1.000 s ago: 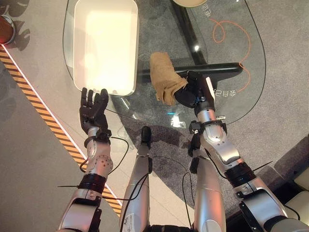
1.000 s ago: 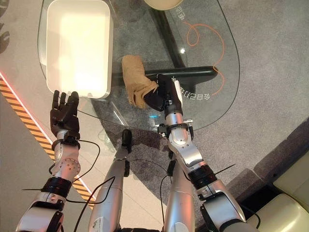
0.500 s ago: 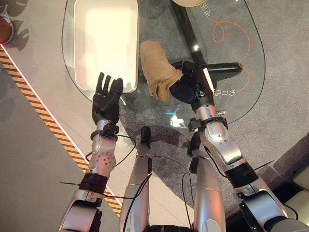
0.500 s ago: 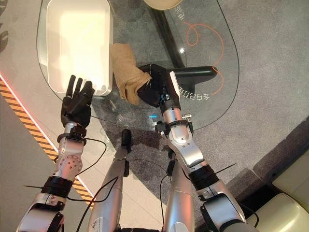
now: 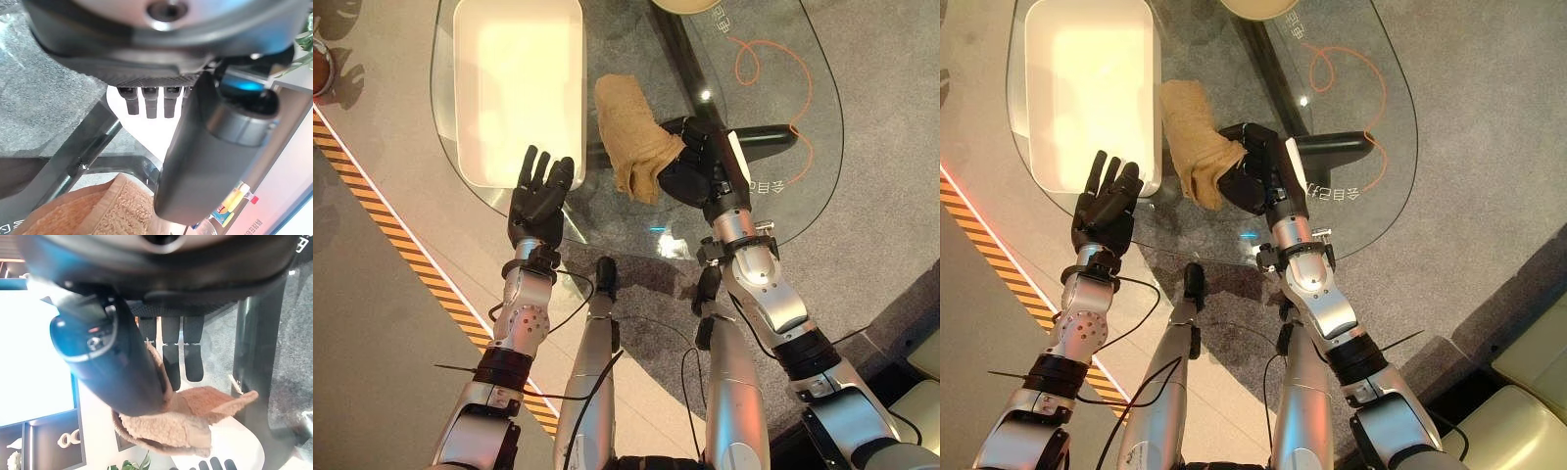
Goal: Wipe the table with a cloth and put it in the basket.
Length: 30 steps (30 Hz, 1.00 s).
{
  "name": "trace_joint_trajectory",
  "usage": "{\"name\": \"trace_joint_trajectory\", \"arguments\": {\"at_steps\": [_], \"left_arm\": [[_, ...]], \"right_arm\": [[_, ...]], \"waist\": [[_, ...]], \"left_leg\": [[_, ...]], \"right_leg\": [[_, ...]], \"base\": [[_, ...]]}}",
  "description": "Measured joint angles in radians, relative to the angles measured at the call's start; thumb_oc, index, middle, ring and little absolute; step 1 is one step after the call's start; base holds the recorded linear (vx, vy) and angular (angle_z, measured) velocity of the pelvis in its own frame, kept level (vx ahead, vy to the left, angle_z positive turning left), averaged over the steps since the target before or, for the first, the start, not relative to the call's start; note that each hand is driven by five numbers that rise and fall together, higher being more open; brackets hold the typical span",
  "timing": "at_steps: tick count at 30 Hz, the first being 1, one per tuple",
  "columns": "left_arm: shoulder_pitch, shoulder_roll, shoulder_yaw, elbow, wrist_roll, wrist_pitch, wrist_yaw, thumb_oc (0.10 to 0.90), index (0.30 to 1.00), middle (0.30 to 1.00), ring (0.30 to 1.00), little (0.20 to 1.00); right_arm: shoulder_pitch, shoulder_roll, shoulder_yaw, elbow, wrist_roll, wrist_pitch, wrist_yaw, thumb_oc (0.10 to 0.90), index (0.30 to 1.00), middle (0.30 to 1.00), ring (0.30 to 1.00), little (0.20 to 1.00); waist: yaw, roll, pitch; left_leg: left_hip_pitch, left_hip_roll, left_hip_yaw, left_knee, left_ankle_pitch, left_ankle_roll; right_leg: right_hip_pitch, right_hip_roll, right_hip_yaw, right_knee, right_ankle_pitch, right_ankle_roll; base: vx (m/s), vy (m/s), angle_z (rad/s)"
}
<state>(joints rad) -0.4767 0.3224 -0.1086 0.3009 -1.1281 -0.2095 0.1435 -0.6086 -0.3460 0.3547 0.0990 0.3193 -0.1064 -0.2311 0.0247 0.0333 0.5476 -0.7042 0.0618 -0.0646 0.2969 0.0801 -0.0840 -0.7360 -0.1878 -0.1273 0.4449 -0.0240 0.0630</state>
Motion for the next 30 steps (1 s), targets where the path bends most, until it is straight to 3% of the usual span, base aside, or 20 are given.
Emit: {"name": "trace_joint_trajectory", "arguments": {"at_steps": [8,30], "left_arm": [[-0.031,0.000,-0.001,-0.014,-0.080,0.036,-0.001,0.800,0.900,0.900,0.900,0.900],[-0.163,-0.010,-0.038,-0.006,-0.233,0.033,0.041,0.800,0.900,0.900,0.900,0.900]], "right_arm": [[0.001,-0.009,0.002,-0.049,0.011,-0.009,0.039,0.100,0.300,0.300,0.300,0.200],[-0.015,-0.009,0.040,-0.052,0.016,-0.017,0.054,0.100,0.300,0.300,0.300,0.200]], "waist": [[-0.001,0.000,0.000],[-0.030,0.000,0.000]], "left_leg": [[0.004,0.001,0.001,0.000,0.000,0.000],[0.023,0.000,0.002,-0.002,0.000,0.000]], "right_leg": [[0.000,0.000,0.001,0.007,-0.001,0.000],[0.017,0.000,0.004,0.006,-0.001,0.000]], "base": [[0.00,0.000,0.00],[0.00,0.000,0.00]]}}
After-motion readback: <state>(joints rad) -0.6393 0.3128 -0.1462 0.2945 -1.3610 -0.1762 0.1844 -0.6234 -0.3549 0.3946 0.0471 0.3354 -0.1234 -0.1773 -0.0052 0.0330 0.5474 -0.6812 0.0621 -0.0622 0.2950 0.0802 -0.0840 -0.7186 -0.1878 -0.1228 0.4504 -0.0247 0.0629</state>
